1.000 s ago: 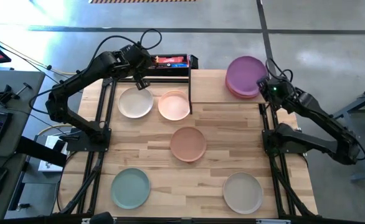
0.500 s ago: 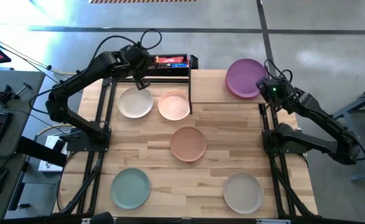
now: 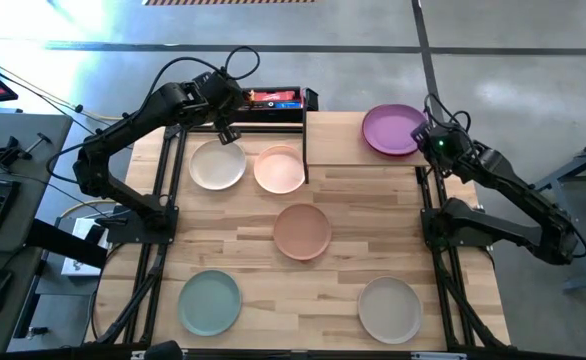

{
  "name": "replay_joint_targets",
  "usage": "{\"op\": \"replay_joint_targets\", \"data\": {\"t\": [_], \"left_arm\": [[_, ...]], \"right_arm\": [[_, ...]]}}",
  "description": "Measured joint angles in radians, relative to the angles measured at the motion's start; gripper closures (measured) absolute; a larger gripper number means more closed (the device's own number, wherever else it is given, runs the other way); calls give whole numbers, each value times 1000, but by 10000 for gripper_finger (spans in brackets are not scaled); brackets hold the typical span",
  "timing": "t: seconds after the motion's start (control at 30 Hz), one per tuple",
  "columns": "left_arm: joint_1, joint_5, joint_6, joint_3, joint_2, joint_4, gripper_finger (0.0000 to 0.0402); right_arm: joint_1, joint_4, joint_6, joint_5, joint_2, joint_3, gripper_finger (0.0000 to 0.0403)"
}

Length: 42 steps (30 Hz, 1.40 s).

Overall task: Place and stack plates onto a shelf
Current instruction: Stack the purple plate on top of the orange plate

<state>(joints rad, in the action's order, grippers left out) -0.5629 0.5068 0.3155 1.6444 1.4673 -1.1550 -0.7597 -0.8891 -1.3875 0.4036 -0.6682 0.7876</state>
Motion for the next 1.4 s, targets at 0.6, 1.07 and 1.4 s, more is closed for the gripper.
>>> {"op": "replay_joint_targets", "data": {"t": [0.6, 1.07, 1.4], "left_arm": [[0, 0, 0, 0, 0, 0, 275], [0, 0, 0, 0, 0, 0, 275], [0, 0, 0, 0, 0, 0, 275]], "right_arm": [[0, -1, 16, -51, 32, 0, 312], [0, 33, 38, -88, -29, 0, 312], [1, 7, 43, -131, -5, 0, 312]]}}
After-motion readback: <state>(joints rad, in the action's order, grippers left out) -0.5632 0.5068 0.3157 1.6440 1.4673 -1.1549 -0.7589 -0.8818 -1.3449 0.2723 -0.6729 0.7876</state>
